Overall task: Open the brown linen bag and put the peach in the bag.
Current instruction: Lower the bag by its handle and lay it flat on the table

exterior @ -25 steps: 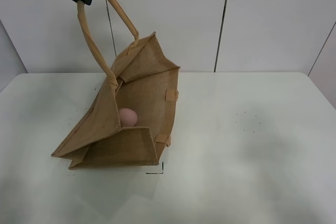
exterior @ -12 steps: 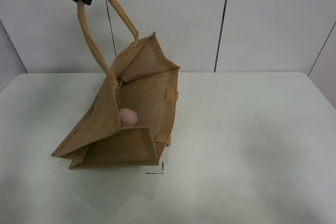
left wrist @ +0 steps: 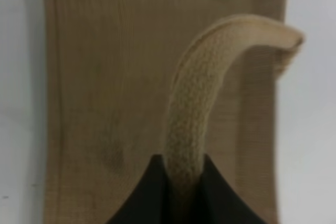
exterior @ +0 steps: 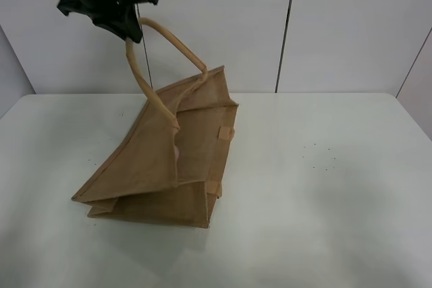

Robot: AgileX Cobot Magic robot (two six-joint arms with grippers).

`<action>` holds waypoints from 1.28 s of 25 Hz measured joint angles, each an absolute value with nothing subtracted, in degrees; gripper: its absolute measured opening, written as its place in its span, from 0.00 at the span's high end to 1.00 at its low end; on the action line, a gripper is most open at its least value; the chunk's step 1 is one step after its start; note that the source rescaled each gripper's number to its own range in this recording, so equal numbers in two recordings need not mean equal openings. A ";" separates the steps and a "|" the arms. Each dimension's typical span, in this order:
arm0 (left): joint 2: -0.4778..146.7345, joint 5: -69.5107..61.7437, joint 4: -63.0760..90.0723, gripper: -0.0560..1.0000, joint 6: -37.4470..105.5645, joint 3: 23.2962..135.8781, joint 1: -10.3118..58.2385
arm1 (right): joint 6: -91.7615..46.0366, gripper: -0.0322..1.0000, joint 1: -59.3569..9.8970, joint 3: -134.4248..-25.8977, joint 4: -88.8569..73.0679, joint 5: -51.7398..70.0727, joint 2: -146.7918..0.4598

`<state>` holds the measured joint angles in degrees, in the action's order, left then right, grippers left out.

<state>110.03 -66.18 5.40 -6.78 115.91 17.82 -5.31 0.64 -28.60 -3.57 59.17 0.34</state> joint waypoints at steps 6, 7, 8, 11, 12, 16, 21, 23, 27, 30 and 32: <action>121.70 -64.74 6.82 0.95 -6.57 115.91 17.88 | -5.31 0.00 0.64 -28.60 -3.57 59.17 0.34; 123.52 -64.18 6.82 0.95 -6.45 115.91 17.99 | -5.31 0.00 0.64 -28.60 -3.57 59.17 0.34; 124.80 -63.80 6.82 0.94 -6.33 115.91 17.99 | -5.31 0.00 0.64 -28.60 -3.57 59.17 0.34; 128.39 -63.02 7.39 0.76 -5.99 115.91 17.99 | -5.31 0.00 0.64 -28.60 -3.57 59.17 0.34; 129.01 -62.87 7.54 0.66 -6.01 115.91 17.99 | -5.31 0.00 0.64 -28.60 -3.57 59.17 0.34; 129.31 -62.46 7.70 0.17 -5.98 115.96 17.99 | -5.31 0.00 0.64 -28.60 -3.57 59.17 0.34; 129.31 -63.76 5.53 0.03 -5.98 115.96 17.99 | -5.31 0.00 0.64 -28.60 -3.57 59.17 0.34; 129.31 -64.64 3.06 0.02 -5.98 115.96 17.78 | -5.31 0.00 0.64 -28.60 -3.57 59.17 0.34; 129.31 -65.47 -0.67 0.01 -5.21 115.96 15.47 | -5.26 0.00 0.64 -28.60 -3.57 59.17 0.34; 129.31 -65.47 -1.39 0.01 -4.70 115.96 11.65 | -5.26 0.00 0.64 -28.60 -3.57 59.17 0.34; 129.31 -65.54 -1.63 0.01 -4.64 115.96 8.67 | -5.26 0.00 0.64 -28.60 -3.57 59.17 0.34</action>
<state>129.31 -65.54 -1.63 -4.64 115.96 8.67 -5.26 0.64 -28.60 -3.57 59.17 0.34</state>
